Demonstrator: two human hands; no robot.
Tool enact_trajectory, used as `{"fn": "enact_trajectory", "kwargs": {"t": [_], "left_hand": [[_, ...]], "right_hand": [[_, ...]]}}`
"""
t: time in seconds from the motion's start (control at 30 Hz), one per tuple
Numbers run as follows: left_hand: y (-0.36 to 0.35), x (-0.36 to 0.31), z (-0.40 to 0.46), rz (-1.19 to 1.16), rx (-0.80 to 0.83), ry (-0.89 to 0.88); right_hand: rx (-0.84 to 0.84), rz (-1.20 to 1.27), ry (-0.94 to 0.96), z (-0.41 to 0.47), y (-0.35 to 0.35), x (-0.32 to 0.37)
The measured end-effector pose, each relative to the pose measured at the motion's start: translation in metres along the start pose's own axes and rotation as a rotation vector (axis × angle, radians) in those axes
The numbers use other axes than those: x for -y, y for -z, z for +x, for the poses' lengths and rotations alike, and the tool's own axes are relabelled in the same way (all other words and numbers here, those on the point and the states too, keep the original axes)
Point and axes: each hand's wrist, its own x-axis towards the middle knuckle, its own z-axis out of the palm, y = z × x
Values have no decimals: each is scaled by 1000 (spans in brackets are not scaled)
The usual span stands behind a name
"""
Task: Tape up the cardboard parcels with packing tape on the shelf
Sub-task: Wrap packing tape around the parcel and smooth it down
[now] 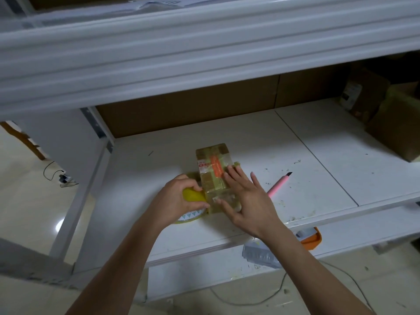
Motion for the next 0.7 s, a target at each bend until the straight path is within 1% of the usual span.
{"fn": "enact_trajectory", "kwargs": {"t": [0.07,0.17,0.27,0.3,0.37,0.47,0.57,0.7], "left_hand": [[0,2,-1,-7,2,6],[2,3,-1,-23,5,1],[8,6,-2,-59,80,19],[12,8,-2,-88,104,36],[17,13,-3,-229,130,85],[16,20,-7,-454,97,174],[11,25,-15,-527,90,200],[9,31,-17,-555,97,213]], "right_hand": [[-16,-61,50,-3,-4,5],[16,-92,63,0,-5,10],[17,-25,32,7,-3,16],[8,17,3,10,-3,20],[-41,115,-90,16,-5,27],[-106,181,-176,22,-9,30],[-129,182,-159,22,-13,21],[-126,189,-101,24,-13,9]]}}
